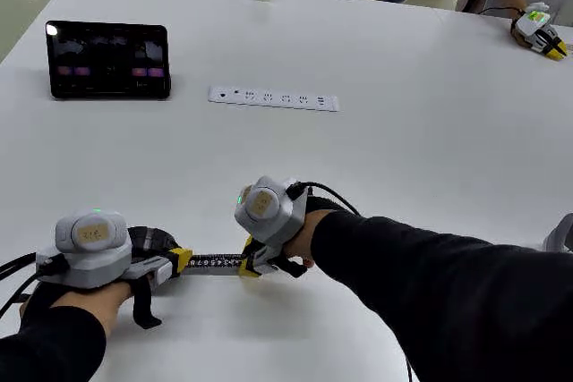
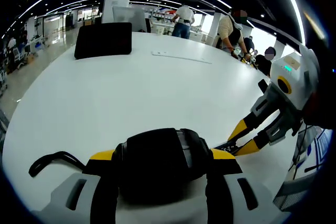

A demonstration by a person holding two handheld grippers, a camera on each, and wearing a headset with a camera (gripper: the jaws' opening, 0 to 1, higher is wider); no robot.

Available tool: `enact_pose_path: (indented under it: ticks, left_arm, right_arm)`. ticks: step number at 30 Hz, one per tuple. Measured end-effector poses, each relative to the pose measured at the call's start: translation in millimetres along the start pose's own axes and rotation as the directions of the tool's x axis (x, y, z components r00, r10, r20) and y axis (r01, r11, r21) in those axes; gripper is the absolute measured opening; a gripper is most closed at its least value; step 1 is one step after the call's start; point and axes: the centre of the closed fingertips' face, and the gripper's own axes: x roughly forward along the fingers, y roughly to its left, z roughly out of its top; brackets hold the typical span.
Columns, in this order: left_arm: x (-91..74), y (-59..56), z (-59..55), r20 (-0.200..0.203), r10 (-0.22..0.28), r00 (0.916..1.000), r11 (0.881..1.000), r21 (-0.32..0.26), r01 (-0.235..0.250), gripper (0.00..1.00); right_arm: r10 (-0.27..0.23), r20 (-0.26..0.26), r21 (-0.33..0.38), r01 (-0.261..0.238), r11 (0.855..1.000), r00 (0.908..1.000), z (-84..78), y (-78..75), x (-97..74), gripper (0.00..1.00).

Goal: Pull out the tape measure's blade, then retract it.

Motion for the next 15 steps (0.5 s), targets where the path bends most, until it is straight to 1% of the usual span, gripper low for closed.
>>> enact_pose_path:
  ticks: [8, 15]
  left_arm:
    - [-0.4, -0.1, -0.5, 0.0, -0.002, 1.0, 1.0, -0.005, 0.002, 0.63]
    - [-0.6, 0.3, -0.8, 0.002, -0.003, 1.0, 1.0, -0.006, 0.003, 0.63]
  right_arm:
    - [-0.001, 0.009, -0.009, 0.001, 1.0, 1.0, 6.0, 0.0, 3.7, 0.11]
    - [0.003, 0.021, -0.008, -0.003, 1.0, 0.9998, 12.5, 3.0, 5.7, 0.11]
